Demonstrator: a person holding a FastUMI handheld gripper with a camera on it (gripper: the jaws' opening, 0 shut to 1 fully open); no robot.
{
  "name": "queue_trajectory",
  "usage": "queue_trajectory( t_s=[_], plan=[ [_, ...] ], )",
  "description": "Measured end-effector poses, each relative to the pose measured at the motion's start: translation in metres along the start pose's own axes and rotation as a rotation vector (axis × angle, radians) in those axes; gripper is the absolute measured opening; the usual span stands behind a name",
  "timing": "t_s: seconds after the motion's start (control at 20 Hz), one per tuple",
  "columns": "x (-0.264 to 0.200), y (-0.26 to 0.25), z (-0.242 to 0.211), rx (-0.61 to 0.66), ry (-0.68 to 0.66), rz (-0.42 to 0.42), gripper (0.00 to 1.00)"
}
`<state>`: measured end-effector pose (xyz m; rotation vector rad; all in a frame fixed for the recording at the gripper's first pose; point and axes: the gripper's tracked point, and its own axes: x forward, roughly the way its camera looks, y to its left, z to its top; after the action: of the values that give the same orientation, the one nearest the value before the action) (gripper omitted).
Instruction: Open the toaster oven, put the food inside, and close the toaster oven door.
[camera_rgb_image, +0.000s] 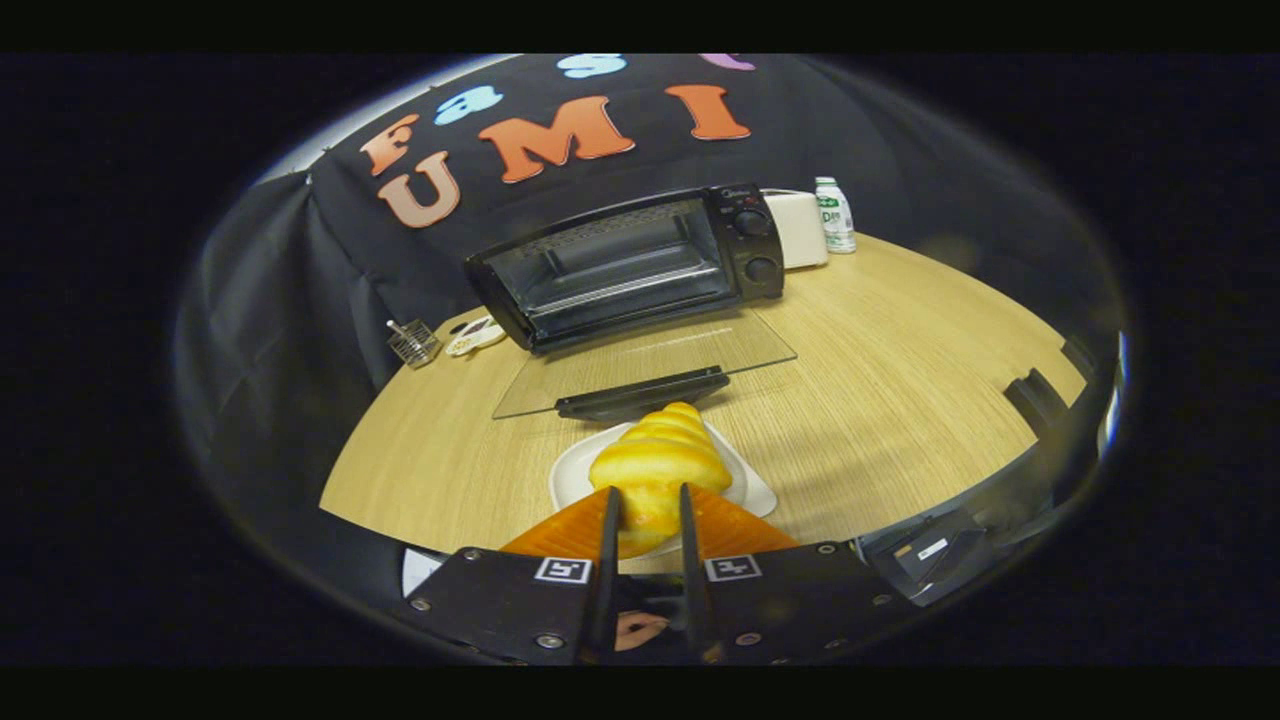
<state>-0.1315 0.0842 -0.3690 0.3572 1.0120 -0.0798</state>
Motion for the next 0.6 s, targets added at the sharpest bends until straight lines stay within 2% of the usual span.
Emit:
queue_trajectory(
  t_s=[0.15, 0.3, 0.35, 0.6],
  plan=[
    [0.005, -0.002, -0.013, -0.042, 0.030, -0.016, 0.27],
    [0.004, 0.007, -0.007, -0.063, 0.037, -0.003, 0.46],
    [0.004, 0.007, -0.006, -0.078, 0.030, -0.012, 0.47],
    [0.005, 0.005, -0.010, -0.216, 0.014, -0.104, 0.66]
  ],
)
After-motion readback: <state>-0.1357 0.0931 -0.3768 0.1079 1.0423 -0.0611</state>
